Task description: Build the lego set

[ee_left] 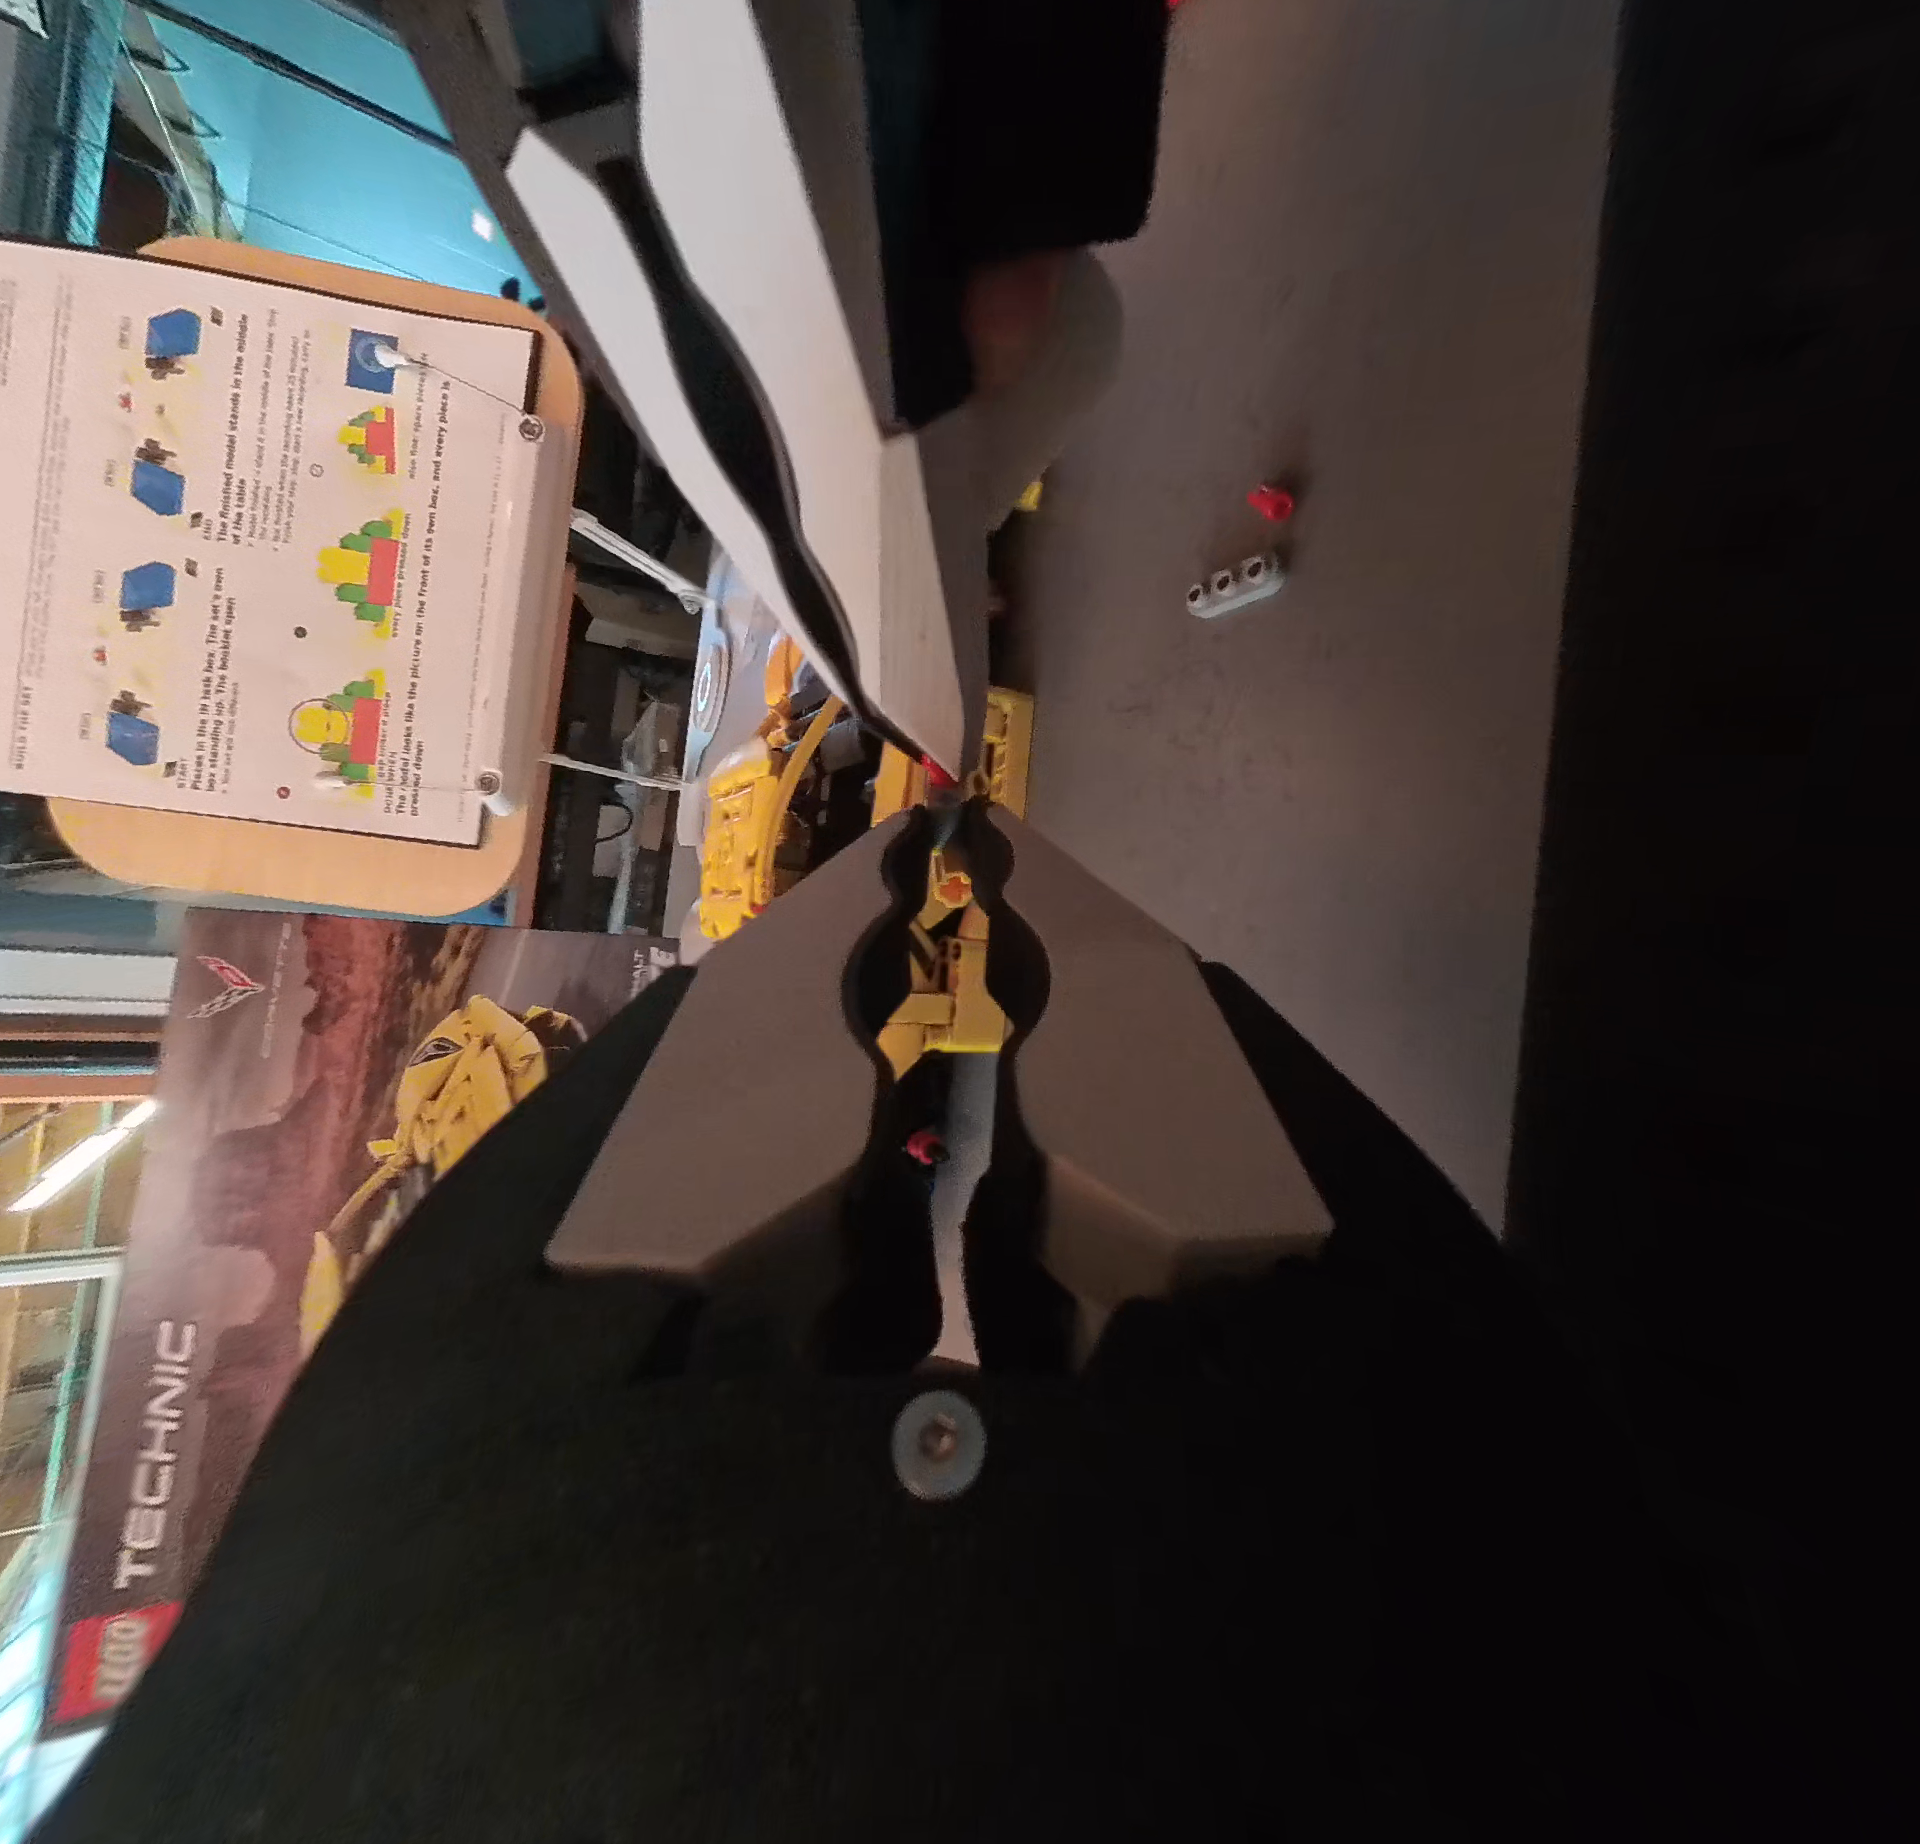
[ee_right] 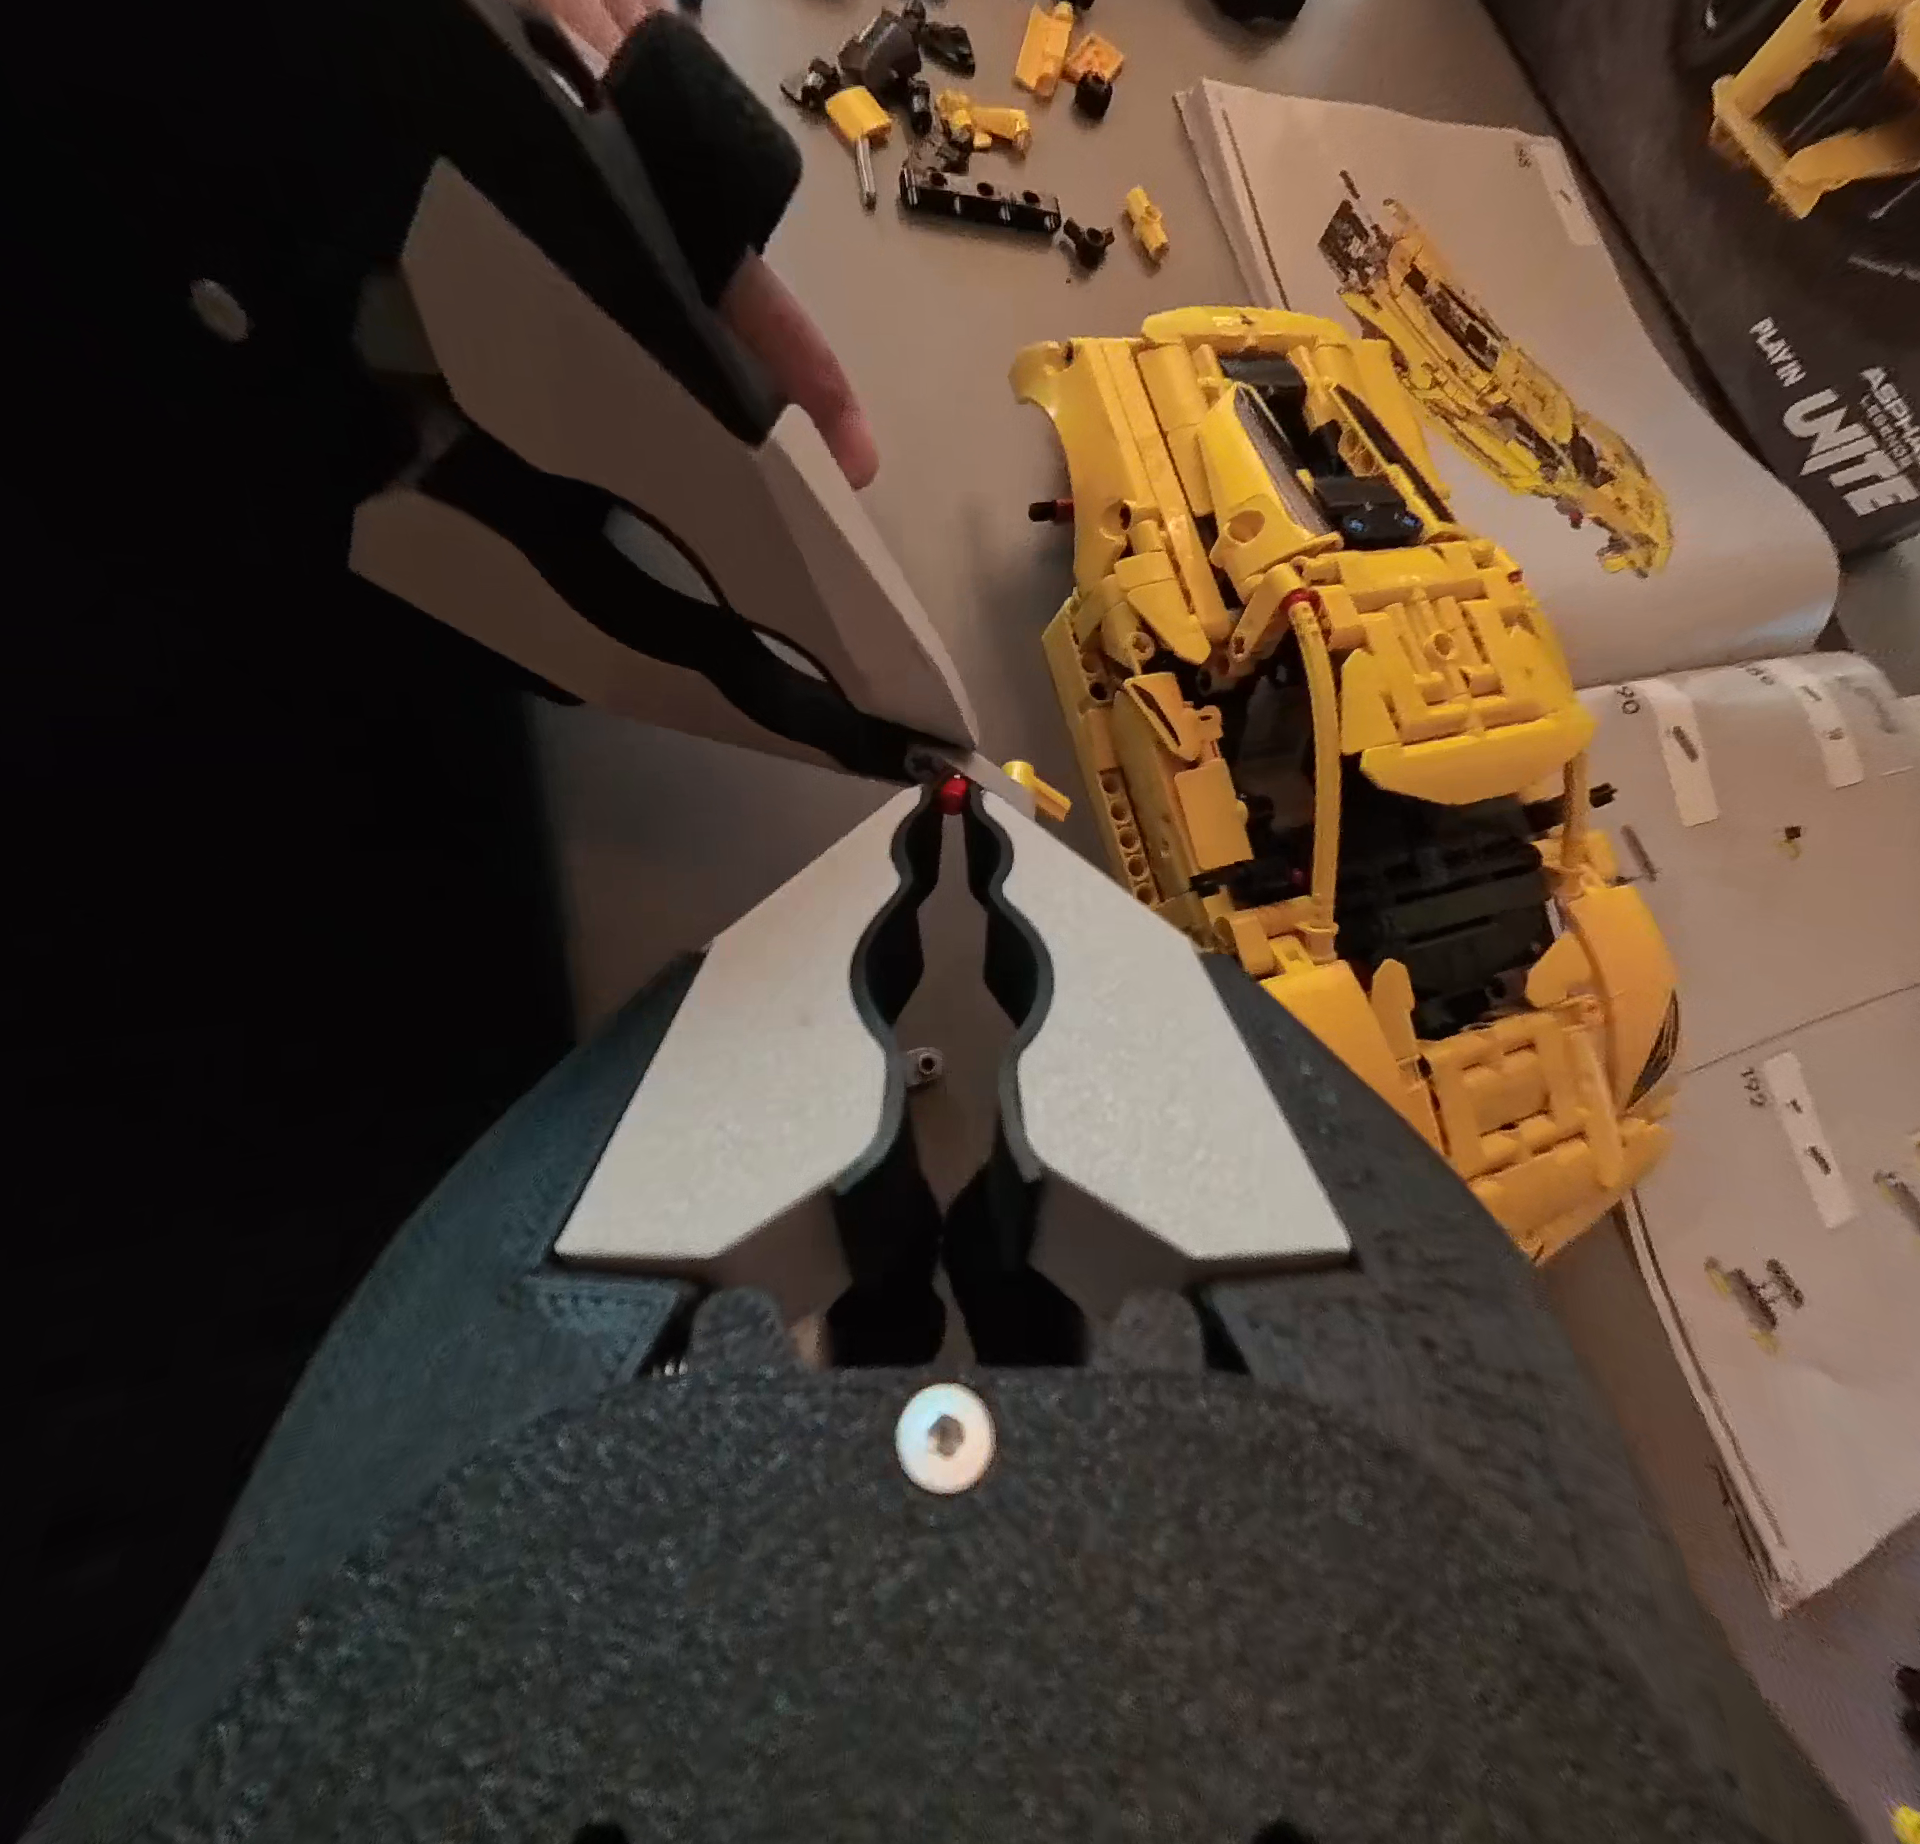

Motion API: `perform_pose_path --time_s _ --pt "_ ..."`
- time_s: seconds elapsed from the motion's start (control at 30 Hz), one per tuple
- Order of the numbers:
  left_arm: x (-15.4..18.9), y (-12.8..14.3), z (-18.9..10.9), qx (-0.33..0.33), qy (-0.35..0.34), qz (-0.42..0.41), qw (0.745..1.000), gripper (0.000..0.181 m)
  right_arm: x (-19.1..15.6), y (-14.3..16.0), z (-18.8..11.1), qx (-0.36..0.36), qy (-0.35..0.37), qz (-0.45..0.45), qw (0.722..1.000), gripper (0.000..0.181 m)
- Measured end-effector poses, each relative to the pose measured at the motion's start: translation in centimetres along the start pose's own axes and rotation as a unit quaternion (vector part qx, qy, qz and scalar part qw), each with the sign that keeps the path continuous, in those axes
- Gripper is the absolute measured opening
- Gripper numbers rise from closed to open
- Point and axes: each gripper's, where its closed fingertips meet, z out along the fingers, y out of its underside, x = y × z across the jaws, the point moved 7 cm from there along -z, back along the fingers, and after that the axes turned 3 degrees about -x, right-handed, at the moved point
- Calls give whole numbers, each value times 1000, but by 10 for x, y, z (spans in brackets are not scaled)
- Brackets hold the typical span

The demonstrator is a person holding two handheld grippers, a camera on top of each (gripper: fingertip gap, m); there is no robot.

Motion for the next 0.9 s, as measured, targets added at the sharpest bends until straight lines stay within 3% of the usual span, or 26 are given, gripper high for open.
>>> perform_pose_path --time_s 0.13,0.43,0.8,0.9 --pt "-7 0 -3 24 21 -68 997 5 3 -1 -4 35 -15 16 999 4" --pt "-10 2 -4 50 50 -125 990 6 9 0 -6 52 -72 87 992 4" --pt "-20 12 -4 85 140 -296 941 7 12 -1 -5 42 -55 88 994 7" --pt "-26 17 -4 102 169 -365 910 7 12 -4 -12 64 -42 58 995 15"
